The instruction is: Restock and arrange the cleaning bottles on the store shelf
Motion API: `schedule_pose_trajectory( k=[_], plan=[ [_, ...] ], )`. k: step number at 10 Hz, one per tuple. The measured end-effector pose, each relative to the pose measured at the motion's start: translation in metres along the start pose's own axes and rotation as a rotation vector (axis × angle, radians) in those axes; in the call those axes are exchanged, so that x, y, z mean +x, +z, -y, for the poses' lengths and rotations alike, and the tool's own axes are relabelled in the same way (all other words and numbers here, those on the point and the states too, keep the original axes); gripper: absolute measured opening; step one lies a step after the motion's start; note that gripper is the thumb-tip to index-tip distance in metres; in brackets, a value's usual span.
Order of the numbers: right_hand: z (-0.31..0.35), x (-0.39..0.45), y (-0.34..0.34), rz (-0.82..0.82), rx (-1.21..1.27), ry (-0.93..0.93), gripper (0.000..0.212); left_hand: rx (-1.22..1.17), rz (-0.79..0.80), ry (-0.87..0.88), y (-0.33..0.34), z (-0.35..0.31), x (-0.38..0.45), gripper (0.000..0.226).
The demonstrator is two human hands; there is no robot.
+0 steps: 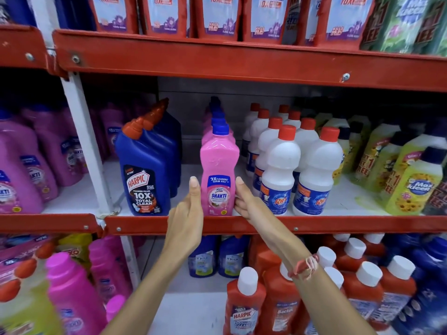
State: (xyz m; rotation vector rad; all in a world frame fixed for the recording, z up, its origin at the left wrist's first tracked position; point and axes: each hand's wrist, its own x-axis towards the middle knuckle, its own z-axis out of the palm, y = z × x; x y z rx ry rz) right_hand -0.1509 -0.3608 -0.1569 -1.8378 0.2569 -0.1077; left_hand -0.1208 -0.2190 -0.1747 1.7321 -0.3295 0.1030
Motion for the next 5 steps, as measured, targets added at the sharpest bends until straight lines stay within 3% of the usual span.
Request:
schedule_pose_trajectory(
  k=[1, 2, 4, 5],
  plan=[
    [0.002, 0.0, -0.001, -0.008, 0.012, -0.007, 0.062, 0.01, 0.029, 0.004, 0.0, -0.002, -0.004, 0.084],
    [0.004, -0.002, -0.002, 0.007, 0.012, -0.033, 0.04, 0.03, 0.002, 0.006, -0.002, -0.002, -0.004, 0.077],
    [-0.001, 0.001, -0.004, -0.026, 0.037, -0.055, 0.035, 0.138, -0.021, 0.063, -0.005, -0.003, -0.001, 0.075],
    [-0.002, 0.002, -0.013, -0.113, 0.05, -0.146, 0.022, 0.272, -0.353, 0.368, -0.014, -0.02, 0.001, 0.06]
  ],
)
